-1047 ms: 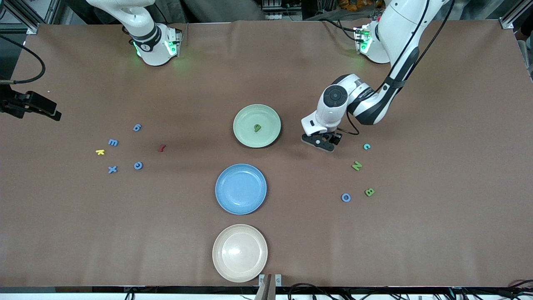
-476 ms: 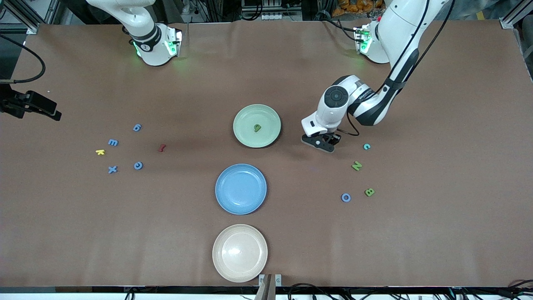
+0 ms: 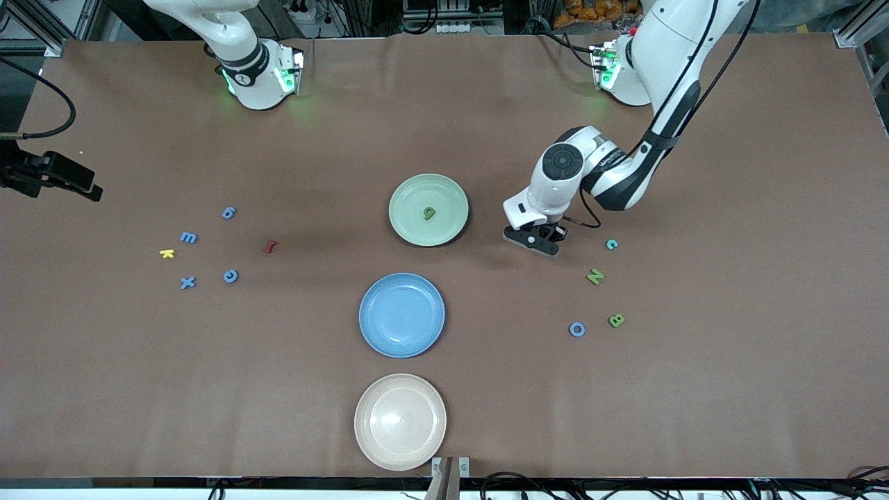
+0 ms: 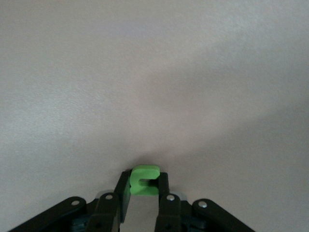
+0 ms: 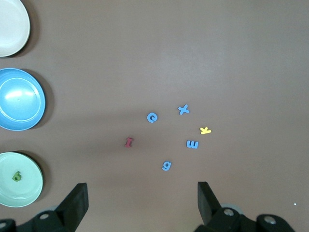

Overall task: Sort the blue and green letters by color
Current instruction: 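Carry the green u onto the green plate and release it, then move the left gripper to the green letter Z and grasp it, then carry the green Z onto the green plate and release it, then move the left gripper over the green letter B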

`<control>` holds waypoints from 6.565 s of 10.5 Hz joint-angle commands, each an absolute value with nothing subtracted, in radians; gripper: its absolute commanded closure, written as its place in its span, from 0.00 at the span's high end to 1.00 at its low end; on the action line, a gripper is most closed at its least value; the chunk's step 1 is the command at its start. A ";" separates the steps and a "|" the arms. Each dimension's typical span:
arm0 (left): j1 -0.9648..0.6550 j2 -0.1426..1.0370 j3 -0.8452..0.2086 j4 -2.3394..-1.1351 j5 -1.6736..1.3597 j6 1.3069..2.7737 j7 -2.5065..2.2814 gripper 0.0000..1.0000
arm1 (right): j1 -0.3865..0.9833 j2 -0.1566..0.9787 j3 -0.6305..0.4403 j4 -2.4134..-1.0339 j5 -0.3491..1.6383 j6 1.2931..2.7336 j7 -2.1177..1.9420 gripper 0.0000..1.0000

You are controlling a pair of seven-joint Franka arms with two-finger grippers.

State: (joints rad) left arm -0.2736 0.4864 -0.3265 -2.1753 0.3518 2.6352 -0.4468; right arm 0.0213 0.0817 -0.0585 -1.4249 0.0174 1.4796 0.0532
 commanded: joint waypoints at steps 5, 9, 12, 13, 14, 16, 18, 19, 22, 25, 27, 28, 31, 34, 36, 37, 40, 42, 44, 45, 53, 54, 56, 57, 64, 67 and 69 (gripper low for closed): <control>-0.346 0.465 -0.387 -2.048 0.225 2.606 -0.620 0.00 | 0.023 0.078 -0.055 -1.422 0.003 1.479 0.054 1.00; -0.523 0.492 -0.387 -1.951 0.189 2.602 -0.898 0.00 | 0.020 0.077 -0.058 -1.422 0.002 1.477 0.055 1.00; -0.565 0.500 -0.388 -1.948 0.201 2.580 -0.982 1.00 | 0.020 0.075 -0.058 -1.422 0.002 1.476 0.055 1.00; -0.563 0.499 -0.387 -1.942 0.199 2.570 -0.997 1.00 | 0.020 0.074 -0.057 -1.422 0.003 1.477 0.055 1.00; -0.561 0.499 -0.387 -1.924 0.201 2.548 -1.017 1.00 | 0.020 0.074 -0.058 -1.422 0.003 1.477 0.055 1.00; -0.482 0.439 -0.380 -1.884 0.204 2.397 -0.984 1.00 | 0.020 0.074 -0.057 -1.422 0.002 1.477 0.055 1.00; -0.346 0.408 -0.376 -1.893 0.202 2.336 -0.706 1.00 | 0.018 0.077 -0.058 -1.422 0.002 1.480 0.055 1.00; -0.266 0.407 -0.376 -1.908 0.202 2.323 -0.552 1.00 | 0.020 0.078 -0.058 -1.422 0.002 1.483 0.057 1.00; -0.140 0.411 -0.370 -1.951 0.204 2.322 -0.326 1.00 | 0.018 0.078 -0.055 -1.422 0.006 1.485 0.057 1.00; -0.086 0.400 -0.345 -2.000 0.343 2.330 -0.143 1.00 | 0.015 0.078 -0.055 -1.424 0.008 1.485 0.057 1.00; -0.022 0.411 -0.347 -2.044 0.359 2.418 0.015 1.00 | 0.014 0.078 -0.055 -1.424 0.006 1.483 0.055 1.00; 0.003 0.417 -0.345 -2.092 0.357 2.495 0.049 1.00 | 0.014 0.078 -0.055 -1.424 0.006 1.483 0.055 1.00; 0.006 0.457 -0.345 -2.132 0.357 2.586 0.066 1.00 | 0.014 0.078 -0.055 -1.425 0.006 1.483 0.055 1.00; 0.014 0.479 -0.341 -2.131 0.357 2.609 0.095 0.97 | 0.012 0.080 -0.055 -1.427 0.006 1.483 0.055 1.00; 0.014 0.488 -0.315 -2.123 0.359 2.614 0.139 0.93 | 0.012 0.081 -0.055 -1.427 0.005 1.485 0.055 1.00; 0.014 0.498 -0.308 -2.120 0.359 2.629 0.152 0.91 | 0.012 0.081 -0.055 -1.427 0.005 1.485 0.057 1.00; 0.014 0.528 -0.308 -2.106 0.357 2.651 0.152 0.86 | 0.014 0.083 -0.054 -1.430 0.005 1.483 0.057 1.00; 0.014 0.541 -0.308 -2.100 0.357 2.655 0.152 0.81 | 0.014 0.083 -0.054 -1.430 0.005 1.483 0.055 1.00; 0.014 0.554 -0.307 -2.089 0.357 2.657 0.152 0.54 | 0.012 0.083 -0.054 -1.431 0.005 1.483 0.055 1.00; 0.014 0.555 -0.307 -2.080 0.357 2.657 0.152 0.29 | 0.012 0.083 -0.054 -1.430 0.003 1.483 0.055 1.00; -0.300 0.498 -0.380 -2.031 0.328 2.640 -0.520 0.00 | 0.008 0.084 -0.054 -1.428 0.003 1.485 0.055 1.00; -0.387 0.503 -0.379 -2.008 0.301 2.637 -0.642 0.00 | 0.008 0.084 -0.054 -1.428 0.003 1.485 0.057 1.00; -0.516 0.523 -0.377 -1.959 0.282 2.629 -0.873 0.00 | 0.008 0.084 -0.054 -1.430 0.003 1.485 0.057 1.00; -0.543 0.522 -0.377 -1.953 0.281 2.611 -0.926 0.00 | 0.003 0.084 -0.054 -1.431 0.003 1.485 0.057 1.00; -0.502 0.516 -0.365 -1.933 0.304 2.551 -0.995 1.00 | -0.003 0.095 -0.054 -1.433 0.005 1.497 0.055 1.00; -0.242 0.489 -0.435 -1.940 0.304 2.516 -0.623 1.00 | 0.003 0.103 -0.054 -1.433 -0.008 1.499 0.057 1.00; -0.099 0.502 -0.446 -1.944 0.302 2.516 -0.330 1.00 | 0.008 0.104 -0.054 -1.434 -0.011 1.512 0.057 1.00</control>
State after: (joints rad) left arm -0.2401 0.5068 -0.4078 -1.9261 0.3046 2.5290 -0.5934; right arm 0.0065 0.1018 -0.0598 -1.4351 0.0113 1.4956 0.0535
